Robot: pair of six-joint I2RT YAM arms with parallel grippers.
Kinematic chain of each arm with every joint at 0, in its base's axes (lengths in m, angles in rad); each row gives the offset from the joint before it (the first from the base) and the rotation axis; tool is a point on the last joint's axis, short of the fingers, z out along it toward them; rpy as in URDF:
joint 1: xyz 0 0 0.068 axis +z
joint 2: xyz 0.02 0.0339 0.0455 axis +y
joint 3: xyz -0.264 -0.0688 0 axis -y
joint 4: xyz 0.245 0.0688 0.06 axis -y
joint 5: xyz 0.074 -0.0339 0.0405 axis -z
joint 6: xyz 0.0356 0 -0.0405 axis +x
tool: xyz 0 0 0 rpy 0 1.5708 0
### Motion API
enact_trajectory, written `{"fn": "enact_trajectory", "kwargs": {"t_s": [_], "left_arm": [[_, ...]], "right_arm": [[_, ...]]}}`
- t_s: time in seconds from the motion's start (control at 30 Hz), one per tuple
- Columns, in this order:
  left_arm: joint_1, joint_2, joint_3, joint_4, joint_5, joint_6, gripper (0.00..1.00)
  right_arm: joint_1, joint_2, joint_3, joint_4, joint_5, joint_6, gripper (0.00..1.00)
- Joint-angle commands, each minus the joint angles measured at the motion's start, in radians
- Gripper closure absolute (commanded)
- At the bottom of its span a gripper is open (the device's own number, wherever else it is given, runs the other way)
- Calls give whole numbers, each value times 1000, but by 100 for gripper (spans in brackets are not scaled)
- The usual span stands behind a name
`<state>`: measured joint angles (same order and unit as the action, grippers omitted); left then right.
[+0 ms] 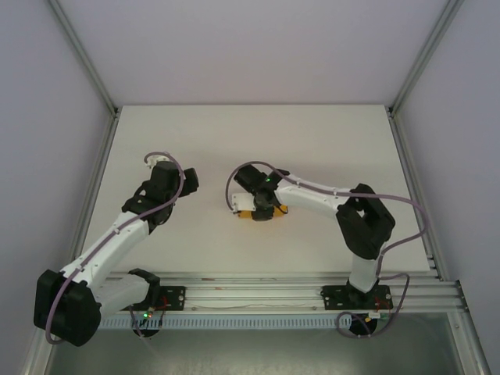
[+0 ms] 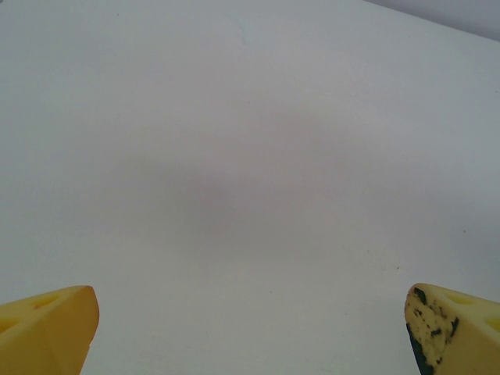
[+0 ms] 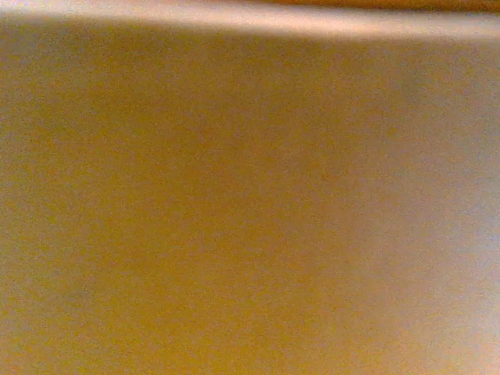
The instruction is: Assemble paper box
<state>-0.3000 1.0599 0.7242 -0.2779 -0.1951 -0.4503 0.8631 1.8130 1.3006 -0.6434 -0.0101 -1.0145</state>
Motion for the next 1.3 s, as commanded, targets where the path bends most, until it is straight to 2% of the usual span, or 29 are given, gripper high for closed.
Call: {"fn": "enact_trajectory", "kwargs": {"t_s": [0.0,0.1,0.23,0.33,0.4,0.5,0.53,0.7,0.8,0.9,1.03,1.13,1.27], "left_arm": [[7,-27,-8,20,-10,8,0],[6,-34,-11,22,-13,4,0],[6,-40,-17,20,-15,4,0],[6,-44,-23,28,-18,4,0],[7,-47,-26,38,-19,5,0],[6,-47,-31,59,-22,8,0],[7,-47,-33,74,-17,13,0],[7,-24,-21,108,-2,40,0],[7,-8,-4,108,-14,64,0],[7,5,10,105,-34,83,0],[10,9,9,128,-85,115,0],[34,10,-24,199,-125,182,0],[132,15,-118,379,-109,247,0]], "right_arm": [[-1,-18,-50,307,342,8,61],[-8,39,-85,491,455,-44,61],[-10,89,-71,461,427,-48,53],[-10,78,-96,462,389,-57,44],[-9,56,-108,435,370,-40,35],[1,15,-94,307,330,24,6],[6,-2,-87,259,306,43,0],[22,-82,-79,61,180,104,0],[28,-118,-62,-79,59,119,0],[30,-166,-74,-111,-6,120,0],[-3,-314,-190,71,-20,181,0],[-85,-447,-295,258,-17,341,0],[-253,-607,-438,458,35,604,0]]}}
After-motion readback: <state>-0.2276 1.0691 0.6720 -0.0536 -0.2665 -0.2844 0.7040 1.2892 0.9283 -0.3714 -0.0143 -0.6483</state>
